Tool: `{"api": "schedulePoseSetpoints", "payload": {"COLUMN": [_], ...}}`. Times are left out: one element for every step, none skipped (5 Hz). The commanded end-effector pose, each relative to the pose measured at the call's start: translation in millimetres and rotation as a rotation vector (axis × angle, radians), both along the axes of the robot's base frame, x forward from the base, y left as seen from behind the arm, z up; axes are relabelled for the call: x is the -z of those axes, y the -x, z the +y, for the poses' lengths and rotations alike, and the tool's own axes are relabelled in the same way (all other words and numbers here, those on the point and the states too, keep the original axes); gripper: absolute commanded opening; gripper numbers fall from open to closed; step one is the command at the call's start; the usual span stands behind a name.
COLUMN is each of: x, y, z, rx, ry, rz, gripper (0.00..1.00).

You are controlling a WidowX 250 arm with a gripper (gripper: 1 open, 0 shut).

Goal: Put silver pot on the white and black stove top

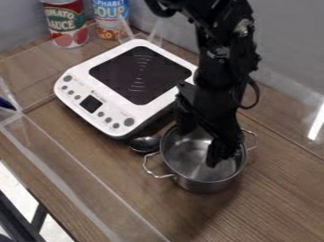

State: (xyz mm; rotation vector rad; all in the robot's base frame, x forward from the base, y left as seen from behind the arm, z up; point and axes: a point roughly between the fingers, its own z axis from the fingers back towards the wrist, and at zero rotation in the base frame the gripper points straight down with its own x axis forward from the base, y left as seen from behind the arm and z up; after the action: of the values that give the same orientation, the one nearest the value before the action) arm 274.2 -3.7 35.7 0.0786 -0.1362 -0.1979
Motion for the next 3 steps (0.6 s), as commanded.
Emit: {"api": "schedulePoseSetpoints", "payload": {"x": [-13.5,-16.3,-16.8], "y": [-4.0,-13.9,-23.6], "z": [15.7,15.1,14.0], "rx": [-0.039,-0.033,-0.027], "ry": [-0.004,-0.003,0.000], "rz": [-0.051,-0.054,-0.058], "gripper": [1.00,1.00,1.00]}}
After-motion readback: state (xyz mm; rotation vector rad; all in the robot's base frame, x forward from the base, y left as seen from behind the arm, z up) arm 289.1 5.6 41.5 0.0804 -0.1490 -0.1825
